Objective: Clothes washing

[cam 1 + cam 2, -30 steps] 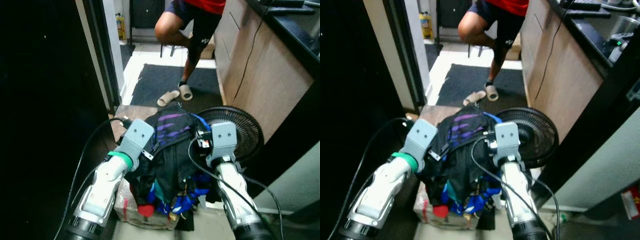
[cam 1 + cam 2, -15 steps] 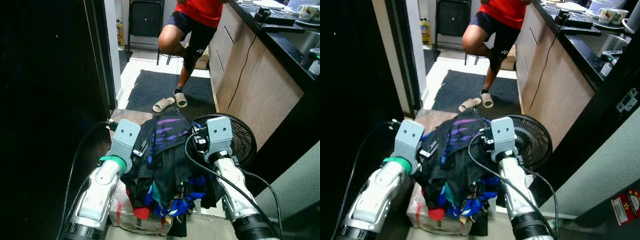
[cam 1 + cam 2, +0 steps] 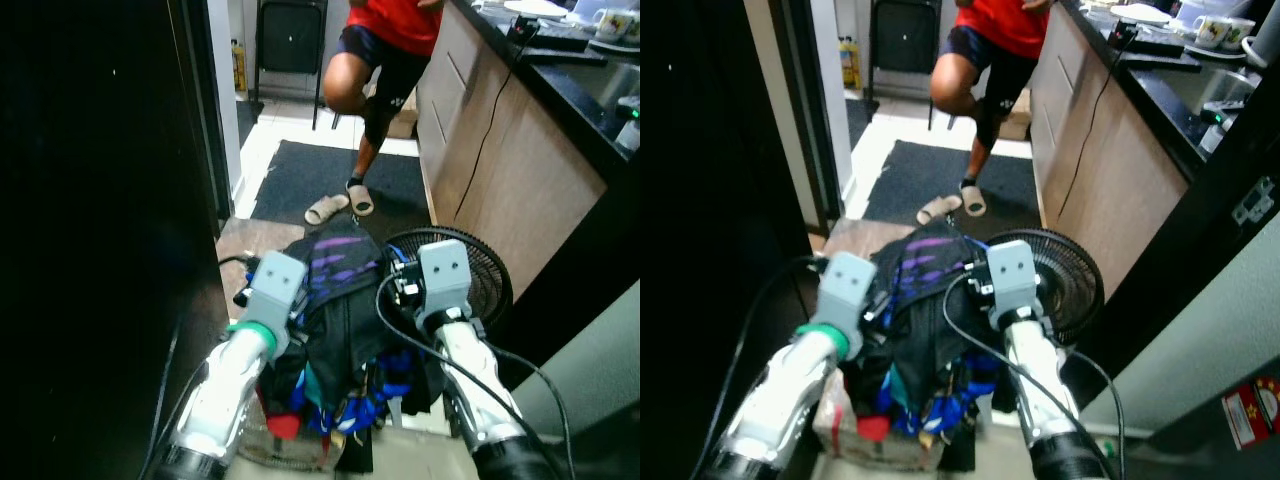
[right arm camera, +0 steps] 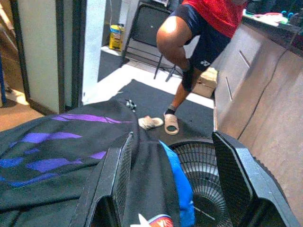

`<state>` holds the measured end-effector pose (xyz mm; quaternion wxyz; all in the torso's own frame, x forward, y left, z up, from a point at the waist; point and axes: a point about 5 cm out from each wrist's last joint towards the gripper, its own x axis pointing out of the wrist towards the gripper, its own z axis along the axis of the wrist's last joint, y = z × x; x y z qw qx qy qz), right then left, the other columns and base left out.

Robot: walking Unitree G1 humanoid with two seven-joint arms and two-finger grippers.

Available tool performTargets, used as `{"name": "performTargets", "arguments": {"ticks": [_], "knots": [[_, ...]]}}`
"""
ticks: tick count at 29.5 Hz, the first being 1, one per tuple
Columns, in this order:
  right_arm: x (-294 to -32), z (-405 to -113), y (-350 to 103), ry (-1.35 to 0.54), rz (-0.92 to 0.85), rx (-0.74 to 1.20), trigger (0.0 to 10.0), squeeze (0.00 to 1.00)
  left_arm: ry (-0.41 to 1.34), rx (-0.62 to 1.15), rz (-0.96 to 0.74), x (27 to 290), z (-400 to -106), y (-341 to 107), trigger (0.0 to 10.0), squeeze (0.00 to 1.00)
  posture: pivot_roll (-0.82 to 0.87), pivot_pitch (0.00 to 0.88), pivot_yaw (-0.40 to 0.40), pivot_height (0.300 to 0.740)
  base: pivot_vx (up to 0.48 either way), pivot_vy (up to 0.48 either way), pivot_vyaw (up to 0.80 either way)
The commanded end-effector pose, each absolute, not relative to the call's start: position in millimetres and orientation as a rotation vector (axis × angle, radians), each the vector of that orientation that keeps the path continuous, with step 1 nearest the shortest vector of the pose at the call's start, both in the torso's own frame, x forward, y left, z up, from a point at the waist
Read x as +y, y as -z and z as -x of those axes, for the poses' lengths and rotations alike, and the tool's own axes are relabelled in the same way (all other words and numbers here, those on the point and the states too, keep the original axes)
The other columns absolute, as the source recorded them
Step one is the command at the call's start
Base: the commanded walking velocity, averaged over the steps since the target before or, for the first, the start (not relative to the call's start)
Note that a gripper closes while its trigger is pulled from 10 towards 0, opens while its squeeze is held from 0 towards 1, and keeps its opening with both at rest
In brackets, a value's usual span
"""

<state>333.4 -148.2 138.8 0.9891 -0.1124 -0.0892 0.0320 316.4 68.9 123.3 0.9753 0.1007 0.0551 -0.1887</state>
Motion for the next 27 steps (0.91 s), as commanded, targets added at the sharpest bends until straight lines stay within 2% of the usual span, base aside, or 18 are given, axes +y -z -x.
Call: {"name": "performTargets", "arguments": {"ticks": [1, 2, 5, 10, 26, 27], "knots": [[-152, -332, -135, -0.052, 0.232, -0.17, 10.0, 0.0, 0.405, 0.139, -0.223, 63, -315, -116, 10.0, 0.36, 0.02, 0.0, -0.014, 0.74, 0.0, 0.0, 0.0], [-152, -332, -134, -0.05, 0.235, -0.167, 10.0, 0.0, 0.431, 0.153, -0.219, 55, -316, -113, 10.0, 1.0, 0.01, 0.0, -0.006, 0.74, 0.0, 0.0, 0.0], [-158, -331, -132, -0.025, 0.242, -0.162, 10.0, 0.0, 0.455, 0.18, -0.219, 47, -314, -108, 10.0, 1.0, 0.0, 0.0, 0.004, 0.74, 0.0, 0.0, 0.0], [-163, -328, -127, -0.009, 0.258, -0.152, 10.0, 0.0, 0.449, 0.199, -0.231, 52, -312, -103, 10.0, 1.0, 0.0, 0.0, 0.015, 0.74, 0.0, 0.0, 0.0], [-157, -315, -116, -0.019, 0.264, -0.126, 10.0, 0.0, 0.436, 0.231, -0.282, 58, -312, -92, 10.0, 1.0, -0.01, 0.009, 0.037, 0.74, 0.0, 0.0, 0.0], [-157, -312, -113, -0.024, 0.265, -0.117, 10.0, 0.0, 0.43, 0.24, -0.3, 61, -310, -90, 10.0, 0.0, 0.01, 0.05, 0.037, 0.74, 0.0, 0.0, 0.0]]}}
